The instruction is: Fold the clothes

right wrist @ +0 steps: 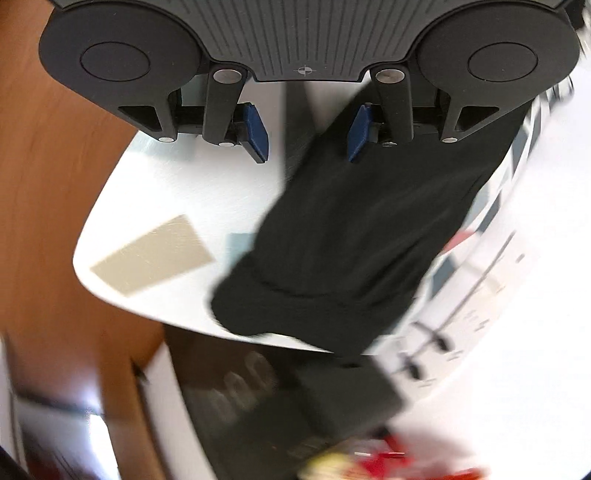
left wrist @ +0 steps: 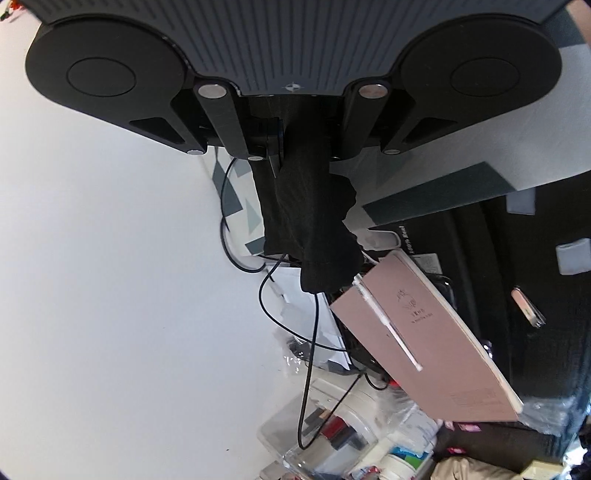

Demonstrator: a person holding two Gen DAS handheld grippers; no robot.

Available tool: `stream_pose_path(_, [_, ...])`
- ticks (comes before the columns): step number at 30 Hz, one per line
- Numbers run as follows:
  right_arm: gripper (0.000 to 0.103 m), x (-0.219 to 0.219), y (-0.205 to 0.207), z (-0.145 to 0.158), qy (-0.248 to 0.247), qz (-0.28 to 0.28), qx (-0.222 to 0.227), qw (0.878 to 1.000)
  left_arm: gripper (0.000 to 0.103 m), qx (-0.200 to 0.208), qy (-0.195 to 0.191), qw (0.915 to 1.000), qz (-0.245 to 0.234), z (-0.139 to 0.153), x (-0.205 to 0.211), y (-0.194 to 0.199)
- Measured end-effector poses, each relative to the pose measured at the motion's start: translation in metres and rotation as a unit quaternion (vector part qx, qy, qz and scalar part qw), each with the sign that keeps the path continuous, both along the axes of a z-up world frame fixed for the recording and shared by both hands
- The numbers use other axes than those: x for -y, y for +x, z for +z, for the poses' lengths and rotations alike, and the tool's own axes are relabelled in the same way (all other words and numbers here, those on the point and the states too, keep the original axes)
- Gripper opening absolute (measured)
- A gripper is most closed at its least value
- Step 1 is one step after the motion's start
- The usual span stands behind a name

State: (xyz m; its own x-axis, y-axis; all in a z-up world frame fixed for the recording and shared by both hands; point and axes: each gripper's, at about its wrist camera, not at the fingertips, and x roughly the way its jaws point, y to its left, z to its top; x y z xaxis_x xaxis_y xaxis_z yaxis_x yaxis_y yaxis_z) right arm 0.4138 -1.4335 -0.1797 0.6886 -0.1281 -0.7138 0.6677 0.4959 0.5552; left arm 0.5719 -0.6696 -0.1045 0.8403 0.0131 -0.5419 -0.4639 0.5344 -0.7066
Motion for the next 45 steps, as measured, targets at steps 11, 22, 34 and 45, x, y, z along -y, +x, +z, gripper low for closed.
stream_pose_path(11, [0.007, 0.037, 0.044, -0.023, 0.090, -0.001, 0.099, 0.991, 0.009, -0.003, 0.005, 0.9996, 0.027, 0.018, 0.013, -0.018])
stream_pose_path(22, [0.004, 0.078, 0.075, 0.111, 0.002, 0.040, 0.186, 0.982, 0.009, -0.006, -0.024, 0.9993, 0.027, 0.005, 0.009, -0.032])
stream_pose_path(34, [0.030, 0.061, 0.026, 0.020, 0.015, -0.024, -0.036, 0.999, 0.010, -0.058, -0.035, 0.9968, 0.042, -0.029, -0.009, -0.037])
stream_pose_path(45, [0.049, 0.007, 0.083, 0.064, -0.230, 0.078, -0.031, 0.969, 0.010, -0.085, -0.035, 0.9945, 0.051, -0.039, -0.008, -0.030])
